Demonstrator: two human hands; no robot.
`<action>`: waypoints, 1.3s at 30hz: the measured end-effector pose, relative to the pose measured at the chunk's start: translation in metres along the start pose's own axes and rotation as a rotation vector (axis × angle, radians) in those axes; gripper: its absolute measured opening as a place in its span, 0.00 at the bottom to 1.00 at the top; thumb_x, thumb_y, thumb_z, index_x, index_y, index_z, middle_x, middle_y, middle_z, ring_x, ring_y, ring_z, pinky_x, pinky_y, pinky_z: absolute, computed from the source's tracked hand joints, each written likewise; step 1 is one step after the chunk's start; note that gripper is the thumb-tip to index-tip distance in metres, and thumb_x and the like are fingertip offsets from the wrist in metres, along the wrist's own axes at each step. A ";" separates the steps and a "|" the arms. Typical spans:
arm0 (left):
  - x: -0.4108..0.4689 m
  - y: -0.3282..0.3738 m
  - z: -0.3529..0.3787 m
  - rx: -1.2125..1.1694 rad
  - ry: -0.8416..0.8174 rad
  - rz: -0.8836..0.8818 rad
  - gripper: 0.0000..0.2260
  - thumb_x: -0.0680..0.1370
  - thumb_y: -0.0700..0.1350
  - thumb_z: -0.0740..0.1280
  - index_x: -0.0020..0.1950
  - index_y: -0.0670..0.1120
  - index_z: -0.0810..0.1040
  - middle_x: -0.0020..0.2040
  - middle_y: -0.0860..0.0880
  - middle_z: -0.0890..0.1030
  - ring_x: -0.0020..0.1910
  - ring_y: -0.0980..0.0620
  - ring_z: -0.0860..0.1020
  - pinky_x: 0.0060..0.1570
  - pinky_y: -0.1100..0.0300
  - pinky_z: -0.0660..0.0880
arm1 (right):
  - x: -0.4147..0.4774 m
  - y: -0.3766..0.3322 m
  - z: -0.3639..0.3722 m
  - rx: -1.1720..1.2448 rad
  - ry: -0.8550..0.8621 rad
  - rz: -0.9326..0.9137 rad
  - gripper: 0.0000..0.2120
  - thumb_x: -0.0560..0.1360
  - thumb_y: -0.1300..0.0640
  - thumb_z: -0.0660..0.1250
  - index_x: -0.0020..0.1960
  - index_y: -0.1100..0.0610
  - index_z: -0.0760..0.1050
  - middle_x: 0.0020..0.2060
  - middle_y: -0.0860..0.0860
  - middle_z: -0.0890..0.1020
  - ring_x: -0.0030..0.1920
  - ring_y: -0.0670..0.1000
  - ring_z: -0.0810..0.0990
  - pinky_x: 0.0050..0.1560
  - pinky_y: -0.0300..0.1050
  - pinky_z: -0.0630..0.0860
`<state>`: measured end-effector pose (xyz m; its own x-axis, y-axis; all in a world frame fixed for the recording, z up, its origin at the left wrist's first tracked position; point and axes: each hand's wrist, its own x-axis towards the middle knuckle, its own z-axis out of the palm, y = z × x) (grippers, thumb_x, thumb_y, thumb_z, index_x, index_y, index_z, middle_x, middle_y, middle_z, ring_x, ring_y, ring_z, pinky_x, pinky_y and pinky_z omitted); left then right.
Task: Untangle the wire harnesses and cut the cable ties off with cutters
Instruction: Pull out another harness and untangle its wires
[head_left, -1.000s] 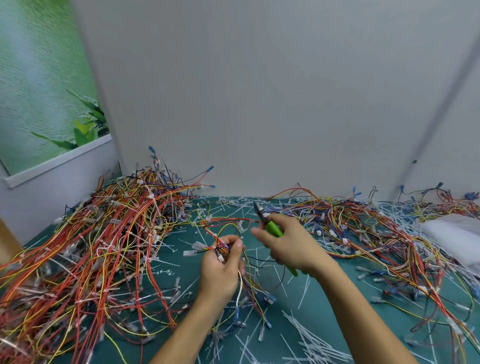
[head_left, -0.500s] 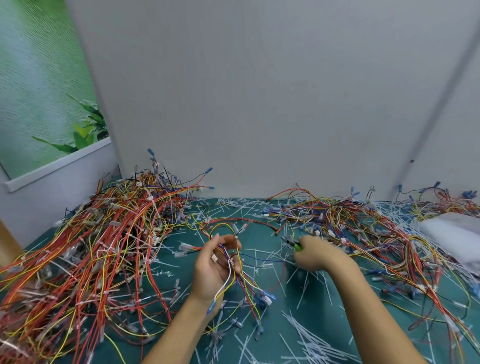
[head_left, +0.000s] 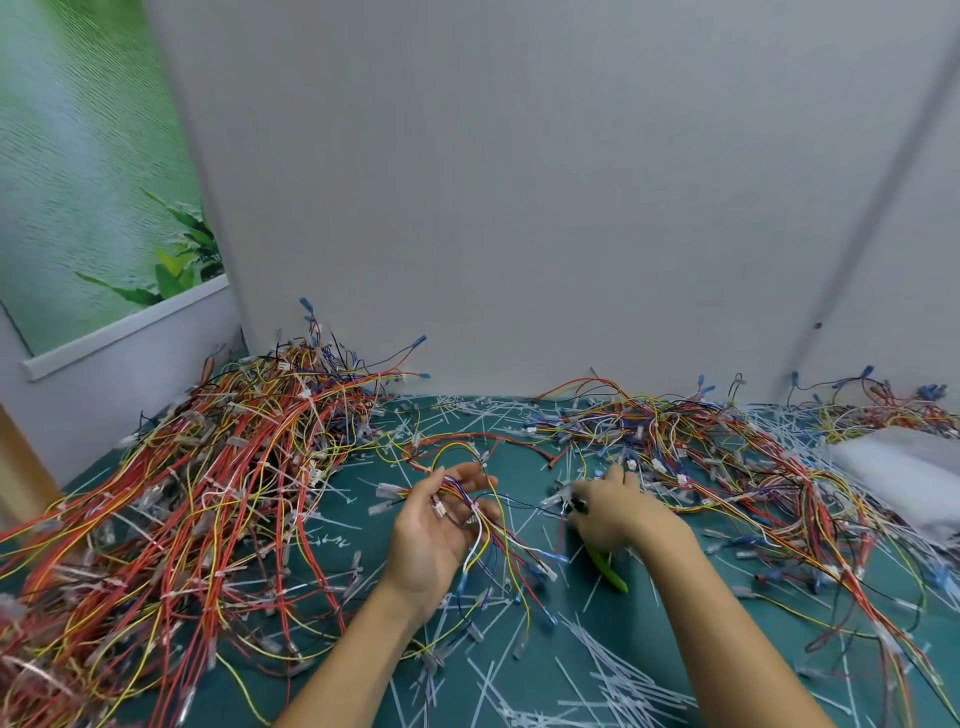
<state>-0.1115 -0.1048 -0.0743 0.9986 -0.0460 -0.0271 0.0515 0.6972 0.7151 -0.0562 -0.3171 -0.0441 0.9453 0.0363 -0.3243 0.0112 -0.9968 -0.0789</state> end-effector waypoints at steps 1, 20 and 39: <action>0.000 0.001 0.000 -0.005 0.003 -0.003 0.21 0.76 0.51 0.62 0.58 0.35 0.78 0.53 0.33 0.80 0.39 0.41 0.81 0.39 0.52 0.81 | -0.002 0.002 -0.006 0.055 0.060 -0.049 0.25 0.85 0.48 0.57 0.80 0.50 0.62 0.78 0.62 0.58 0.78 0.65 0.56 0.77 0.64 0.58; 0.023 0.083 0.081 0.562 -0.254 -0.112 0.12 0.86 0.44 0.57 0.62 0.35 0.71 0.50 0.36 0.85 0.46 0.43 0.87 0.41 0.54 0.85 | -0.039 -0.017 -0.050 1.219 0.384 -0.595 0.05 0.80 0.55 0.72 0.49 0.55 0.86 0.41 0.56 0.87 0.36 0.47 0.77 0.36 0.37 0.73; 0.044 0.083 0.064 0.586 -0.304 -0.043 0.15 0.83 0.46 0.62 0.65 0.39 0.77 0.54 0.39 0.85 0.47 0.40 0.86 0.45 0.50 0.78 | -0.027 -0.008 -0.053 1.720 0.389 -0.598 0.06 0.84 0.59 0.62 0.53 0.57 0.78 0.53 0.50 0.87 0.61 0.57 0.84 0.53 0.56 0.82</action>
<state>-0.0639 -0.0947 0.0280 0.9430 -0.3247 0.0726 -0.0103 0.1896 0.9818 -0.0646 -0.3140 0.0148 0.9557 0.0475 0.2904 0.2628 0.3069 -0.9148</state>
